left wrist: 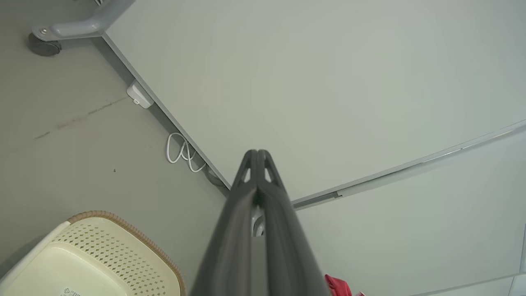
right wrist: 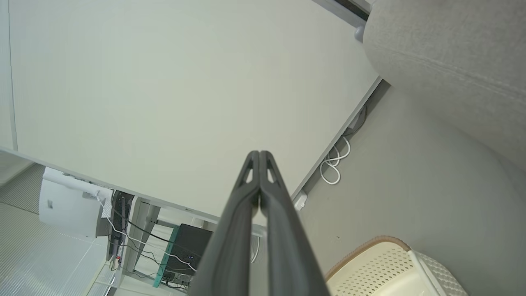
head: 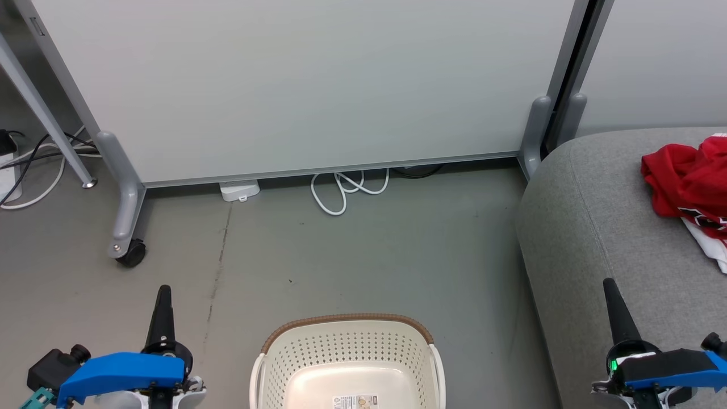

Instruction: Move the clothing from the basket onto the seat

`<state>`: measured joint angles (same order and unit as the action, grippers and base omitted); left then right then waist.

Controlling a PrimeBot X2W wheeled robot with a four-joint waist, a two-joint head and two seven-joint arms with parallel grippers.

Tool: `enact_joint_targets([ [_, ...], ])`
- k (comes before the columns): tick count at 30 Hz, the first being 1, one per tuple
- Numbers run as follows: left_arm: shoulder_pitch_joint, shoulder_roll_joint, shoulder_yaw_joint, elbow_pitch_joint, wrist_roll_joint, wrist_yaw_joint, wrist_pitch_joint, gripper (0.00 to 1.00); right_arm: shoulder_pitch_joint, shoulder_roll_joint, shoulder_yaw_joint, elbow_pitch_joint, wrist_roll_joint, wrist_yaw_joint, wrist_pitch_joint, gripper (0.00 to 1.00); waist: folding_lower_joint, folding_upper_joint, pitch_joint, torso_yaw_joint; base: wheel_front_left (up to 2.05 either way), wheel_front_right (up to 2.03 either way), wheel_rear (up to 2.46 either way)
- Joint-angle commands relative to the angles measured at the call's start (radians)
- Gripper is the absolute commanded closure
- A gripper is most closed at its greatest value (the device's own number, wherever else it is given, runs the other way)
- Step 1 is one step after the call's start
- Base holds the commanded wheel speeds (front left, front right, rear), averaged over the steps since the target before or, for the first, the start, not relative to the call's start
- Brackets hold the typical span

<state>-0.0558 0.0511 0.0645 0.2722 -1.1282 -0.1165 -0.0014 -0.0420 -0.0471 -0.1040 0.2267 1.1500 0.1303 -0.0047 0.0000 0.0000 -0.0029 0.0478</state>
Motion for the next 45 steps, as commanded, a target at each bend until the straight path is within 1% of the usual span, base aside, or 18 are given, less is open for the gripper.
enact_joint_targets([
  [1,-0.025,0.001,0.008,-0.013,-0.025,-0.009,0.006,1.00,-0.023,-0.004,-0.003,-0.004,0.025,0.000,0.007,1.00,0.0000,0.0000,0.000,-0.001,0.00,0.00,0.00],
  [24,-0.041,0.000,0.029,-0.020,-0.244,-0.012,0.059,1.00,-0.048,-0.005,-0.007,0.006,0.234,0.001,0.061,1.00,0.0000,0.0000,0.003,-0.020,0.00,0.00,0.00],
  [45,-0.056,-0.001,0.045,-0.027,-0.410,-0.017,0.100,1.00,-0.066,-0.005,-0.010,0.015,0.393,0.001,0.103,1.00,0.0000,0.0000,0.005,-0.038,0.00,0.00,0.00],
])
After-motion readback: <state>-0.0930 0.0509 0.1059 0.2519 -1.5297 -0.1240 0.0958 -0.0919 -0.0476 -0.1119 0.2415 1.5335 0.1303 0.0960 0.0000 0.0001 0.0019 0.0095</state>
